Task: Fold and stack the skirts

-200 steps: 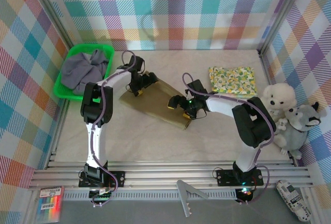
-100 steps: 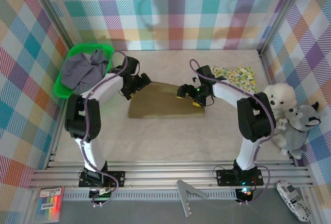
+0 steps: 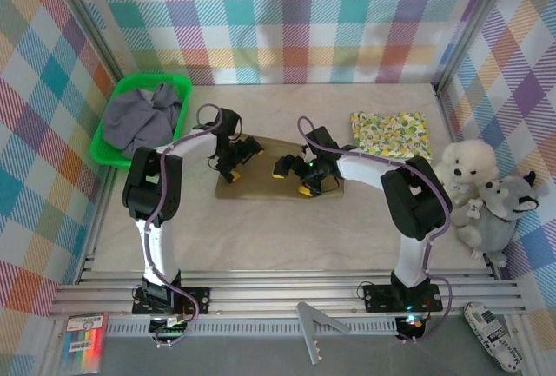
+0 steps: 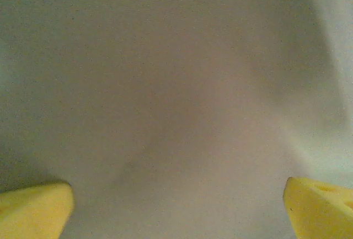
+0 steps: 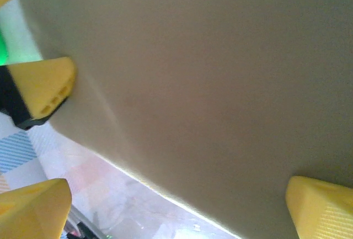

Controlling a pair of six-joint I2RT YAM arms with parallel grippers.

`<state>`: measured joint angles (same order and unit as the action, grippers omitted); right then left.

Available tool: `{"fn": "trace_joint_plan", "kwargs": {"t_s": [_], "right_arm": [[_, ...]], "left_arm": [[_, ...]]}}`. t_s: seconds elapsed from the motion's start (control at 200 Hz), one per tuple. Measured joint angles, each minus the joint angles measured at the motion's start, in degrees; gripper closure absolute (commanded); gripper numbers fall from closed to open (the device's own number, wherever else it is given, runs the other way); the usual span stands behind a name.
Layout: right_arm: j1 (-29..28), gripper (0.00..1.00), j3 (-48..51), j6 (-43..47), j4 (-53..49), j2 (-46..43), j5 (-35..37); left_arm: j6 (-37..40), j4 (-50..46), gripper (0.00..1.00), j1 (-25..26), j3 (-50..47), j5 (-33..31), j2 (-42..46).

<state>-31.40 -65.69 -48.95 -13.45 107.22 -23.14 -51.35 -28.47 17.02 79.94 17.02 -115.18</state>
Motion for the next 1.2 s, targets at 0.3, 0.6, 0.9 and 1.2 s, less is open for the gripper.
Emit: {"fn": "trace_joint_plan", "kwargs": {"t_s": [0.3,0.6,0.9,1.2], "right_arm": [[6.05,0.01,7.98,0.81,-0.85,-6.38,2.60],[9.53,0.01,15.08,3.34,-6.03,-19.23,15.04],[9.88,0.01,17.53,6.60,-12.59,-30.95,33.35],[12.74,0.01,26.75,6.34,-2.45,-36.35,27.67]], "left_arm": [[-0.07,3.30,0.00,-0.17,-1.42,0.02,0.50],[2.80,0.22,0.00,0.46,0.79,-0.35,0.50],[9.66,-9.31,0.46,4.79,12.87,-3.50,0.48],[10.91,-10.91,0.89,9.84,29.83,-0.09,-10.49]]}}
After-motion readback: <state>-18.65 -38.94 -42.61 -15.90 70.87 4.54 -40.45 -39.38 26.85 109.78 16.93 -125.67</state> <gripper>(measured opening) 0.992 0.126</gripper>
